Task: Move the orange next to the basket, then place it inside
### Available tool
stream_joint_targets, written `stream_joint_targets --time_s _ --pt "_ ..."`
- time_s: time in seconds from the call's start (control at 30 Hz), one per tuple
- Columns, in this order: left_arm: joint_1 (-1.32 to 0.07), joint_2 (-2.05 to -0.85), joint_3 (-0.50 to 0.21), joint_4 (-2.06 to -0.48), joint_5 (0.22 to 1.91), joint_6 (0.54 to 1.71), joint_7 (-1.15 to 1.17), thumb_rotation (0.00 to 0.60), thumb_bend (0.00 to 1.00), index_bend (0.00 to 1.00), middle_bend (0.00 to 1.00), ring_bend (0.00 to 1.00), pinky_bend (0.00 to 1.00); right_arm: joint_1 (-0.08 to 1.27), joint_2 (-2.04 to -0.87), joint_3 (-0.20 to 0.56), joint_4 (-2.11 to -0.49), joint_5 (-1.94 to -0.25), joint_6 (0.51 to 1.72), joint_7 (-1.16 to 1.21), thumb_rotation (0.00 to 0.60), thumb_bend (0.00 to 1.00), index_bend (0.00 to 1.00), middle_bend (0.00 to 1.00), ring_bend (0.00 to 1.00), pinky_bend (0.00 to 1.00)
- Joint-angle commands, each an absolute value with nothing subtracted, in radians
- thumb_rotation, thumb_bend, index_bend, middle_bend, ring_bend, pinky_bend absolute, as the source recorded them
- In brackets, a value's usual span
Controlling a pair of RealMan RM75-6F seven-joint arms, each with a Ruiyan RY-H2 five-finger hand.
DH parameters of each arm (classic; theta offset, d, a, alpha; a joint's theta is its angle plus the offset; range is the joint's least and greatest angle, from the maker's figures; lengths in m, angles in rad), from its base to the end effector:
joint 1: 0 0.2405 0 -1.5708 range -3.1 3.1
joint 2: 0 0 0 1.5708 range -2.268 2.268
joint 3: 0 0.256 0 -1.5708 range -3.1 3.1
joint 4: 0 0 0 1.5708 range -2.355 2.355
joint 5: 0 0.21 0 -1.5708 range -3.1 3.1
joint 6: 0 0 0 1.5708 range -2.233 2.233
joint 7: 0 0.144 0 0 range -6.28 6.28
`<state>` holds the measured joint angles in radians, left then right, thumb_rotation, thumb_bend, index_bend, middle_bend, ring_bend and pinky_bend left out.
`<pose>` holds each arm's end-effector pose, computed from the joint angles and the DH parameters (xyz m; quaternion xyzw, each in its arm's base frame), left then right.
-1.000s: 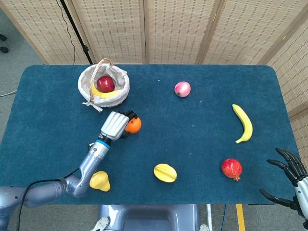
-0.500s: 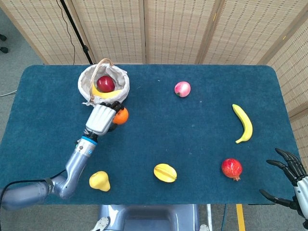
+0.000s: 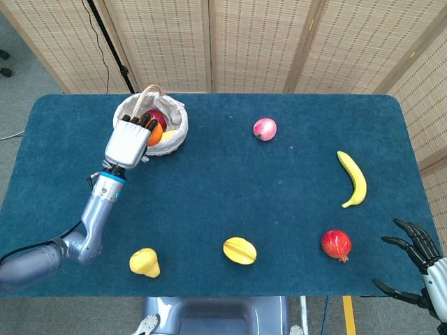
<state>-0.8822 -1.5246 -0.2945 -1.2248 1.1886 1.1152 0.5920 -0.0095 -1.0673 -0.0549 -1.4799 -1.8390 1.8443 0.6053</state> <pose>-0.1133 0.4283 0.0633 -0.7049 -0.1232 -0.3772 0.5879 -0.2942 -0.1212 0.1955 0.5558 -0.4160 0.5969 0.4021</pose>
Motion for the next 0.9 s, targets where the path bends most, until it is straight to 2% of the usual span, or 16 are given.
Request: stream_joint_targets --time_s 0.03,0.4,0.5,0.6,0.63,0.67,0.73,0.83,0.9 --pt "-0.95 -1.587 -0.307 -1.079 1.17 1.047 0.616 0.6 0.23 0.66 0.58 0.5 0.52 -0.014 -1.064 -0.059 -1.479 -1.85 1.858 0.609 0.6 0.0 0.25 0.09 0.11 0.08" --pt "-1.01 -1.723 -0.296 -0.864 1.173 1.01 0.587 0.6 0.23 0.66 0.58 0.49 0.52 -0.025 -1.056 -0.074 -1.479 -1.892 1.909 0.624 0.6 0.0 0.26 0.1 0.12 0.09" --pt "-1.012 -1.73 -0.292 -0.859 1.169 1.001 0.595 0.6 0.16 0.62 0.54 0.43 0.5 -0.026 -1.055 -0.076 -1.475 -1.895 1.917 0.633 0.6 0.0 0.26 0.1 0.13 0.1" --pt "-1.009 -1.719 -0.294 -0.878 1.141 0.979 0.633 0.6 0.05 0.48 0.36 0.28 0.38 -0.027 -1.055 -0.076 -1.472 -1.893 1.922 0.635 0.6 0.0 0.27 0.1 0.13 0.1" --pt "-1.007 -1.713 -0.296 -0.889 1.123 0.967 0.658 0.6 0.03 0.42 0.27 0.2 0.31 -0.027 -1.055 -0.077 -1.471 -1.892 1.922 0.637 0.6 0.0 0.27 0.1 0.13 0.1" --pt "-1.006 -1.703 -0.299 -0.907 1.099 0.954 0.695 0.6 0.01 0.35 0.19 0.13 0.25 -0.027 -1.055 -0.077 -1.47 -1.891 1.923 0.641 0.6 0.0 0.27 0.1 0.13 0.1" --pt "-1.004 -1.687 -0.303 -0.932 1.068 0.946 0.747 0.6 0.0 0.24 0.08 0.04 0.16 -0.028 -1.055 -0.077 -1.468 -1.888 1.925 0.645 0.6 0.0 0.27 0.1 0.13 0.1" --pt "-0.998 -1.665 -0.312 -0.974 1.021 0.935 0.786 0.6 0.0 0.11 0.0 0.0 0.11 -0.028 -1.055 -0.076 -1.467 -1.884 1.929 0.651 0.6 0.0 0.27 0.1 0.14 0.1" --pt "-0.992 -1.651 -0.321 -1.005 0.997 0.936 0.791 0.6 0.0 0.07 0.0 0.0 0.11 -0.028 -1.056 -0.076 -1.465 -1.884 1.93 0.657 0.6 0.0 0.27 0.11 0.14 0.11"
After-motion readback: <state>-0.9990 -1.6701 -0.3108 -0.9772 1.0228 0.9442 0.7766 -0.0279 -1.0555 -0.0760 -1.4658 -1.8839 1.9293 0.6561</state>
